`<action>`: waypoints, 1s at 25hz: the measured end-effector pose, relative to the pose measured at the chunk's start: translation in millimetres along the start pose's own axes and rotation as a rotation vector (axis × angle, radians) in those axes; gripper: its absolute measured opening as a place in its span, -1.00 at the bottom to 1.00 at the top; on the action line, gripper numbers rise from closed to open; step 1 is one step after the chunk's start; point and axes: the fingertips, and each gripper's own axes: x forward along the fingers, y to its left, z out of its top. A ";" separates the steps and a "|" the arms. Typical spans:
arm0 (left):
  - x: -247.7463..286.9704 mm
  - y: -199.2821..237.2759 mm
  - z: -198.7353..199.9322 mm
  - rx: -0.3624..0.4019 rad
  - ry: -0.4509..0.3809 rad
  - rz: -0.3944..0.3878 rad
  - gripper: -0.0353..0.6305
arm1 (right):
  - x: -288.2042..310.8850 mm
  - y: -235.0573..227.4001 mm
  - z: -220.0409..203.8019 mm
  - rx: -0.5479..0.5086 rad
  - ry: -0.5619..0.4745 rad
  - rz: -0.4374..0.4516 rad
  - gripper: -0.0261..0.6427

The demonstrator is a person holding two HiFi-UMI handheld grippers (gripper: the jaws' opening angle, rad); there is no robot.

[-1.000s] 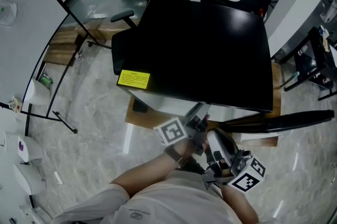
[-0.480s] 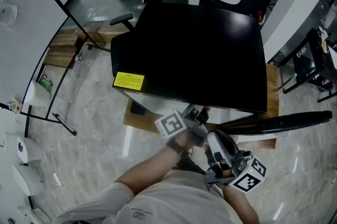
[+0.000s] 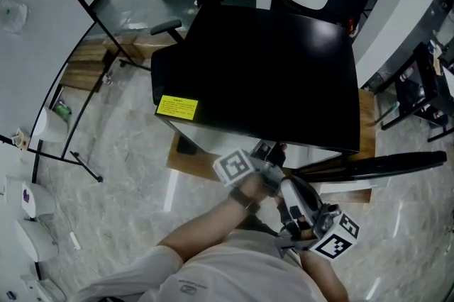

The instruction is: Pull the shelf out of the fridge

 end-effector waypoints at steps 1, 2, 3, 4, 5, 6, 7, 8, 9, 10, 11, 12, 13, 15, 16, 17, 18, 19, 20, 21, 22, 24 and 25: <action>-0.3 -0.1 0.1 -0.004 -0.005 0.008 -0.81 | -0.3 0.7 -0.2 0.000 0.000 0.001 -0.89; -1.0 -0.1 0.1 -0.006 -0.008 0.017 -0.82 | -0.7 1.3 -0.3 0.000 0.000 0.002 -0.89; -1.7 -0.5 0.2 -0.007 -0.010 0.023 -0.83 | -1.0 1.6 -0.5 0.000 -0.001 0.001 -0.89; -2.0 -1.4 0.1 -0.010 -0.012 0.025 -0.84 | -1.2 1.2 -0.7 0.001 -0.002 0.000 -0.89; -2.0 -2.7 0.0 -0.014 -0.014 0.023 -0.84 | -1.3 0.6 -0.8 0.003 -0.003 -0.002 -0.89; -2.2 -3.5 -0.5 -0.017 -0.014 0.024 -0.84 | -1.4 -0.2 -1.0 0.005 -0.004 -0.003 -0.89; -3.2 -3.0 -1.1 -0.017 -0.012 0.033 -0.84 | -1.5 -0.6 -1.2 0.007 -0.005 -0.004 -0.89; -5.4 -0.7 -1.7 -0.012 -0.010 0.052 -0.84 | -1.5 -0.8 -1.7 0.009 -0.005 -0.004 -0.89; -8.4 2.5 -2.2 -0.004 -0.006 0.076 -0.84 | -1.5 -0.8 -2.5 0.011 -0.004 -0.003 -0.89; -11.2 4.8 -3.0 0.003 -0.004 0.094 -0.84 | -1.5 -0.8 -3.6 0.012 -0.002 -0.001 -0.89; -13.3 5.4 -4.0 0.005 -0.002 0.100 -0.84 | -1.5 -0.8 -4.7 0.014 -0.001 -0.001 -0.89; -14.0 3.1 -5.4 -0.002 -0.002 0.089 -0.84 | -1.5 -0.8 -5.9 0.015 0.001 0.000 -0.89; -13.4 -1.6 -7.1 -0.016 -0.004 0.065 -0.84 | -1.6 -0.8 -7.0 0.017 0.002 0.000 -0.89; -14.2 -7.5 -9.7 -0.032 -0.003 0.039 -0.84 | -1.9 -0.4 -8.9 0.017 0.003 -0.003 -0.89; -16.2 -7.2 -10.4 -0.028 0.001 0.044 -0.84 | -2.2 -0.3 -9.5 0.017 0.002 -0.005 -0.89; -19.1 -5.3 -10.9 -0.019 0.006 0.057 -0.84 | -2.7 0.1 -10.0 0.018 -0.001 -0.007 -0.89; -22.0 -3.6 -11.7 -0.013 0.010 0.069 -0.84 | -3.7 0.8 -10.4 0.019 -0.005 -0.008 -0.89; -24.0 -3.7 -12.8 -0.014 0.011 0.072 -0.84 | -4.8 1.9 -10.9 0.020 -0.009 -0.008 -0.89; -25.9 -4.4 -13.8 -0.016 0.012 0.072 -0.84 | -6.0 3.2 -11.6 0.020 -0.013 -0.008 -0.89; -27.5 -5.4 -14.6 -0.019 0.013 0.071 -0.84 | -7.1 4.6 -12.7 0.021 -0.015 -0.008 -0.89; -28.5 -7.3 -15.5 -0.024 0.012 0.063 -0.84 | -8.3 5.9 -14.0 0.022 -0.017 -0.007 -0.89; -33.1 -7.0 -17.0 -0.019 0.014 0.072 -0.84 | -11.2 8.9 -17.3 0.026 -0.019 -0.006 -0.89; -36.7 -4.5 -17.4 -0.006 0.018 0.090 -0.84 | -12.7 10.3 -18.7 0.027 -0.020 -0.005 -0.89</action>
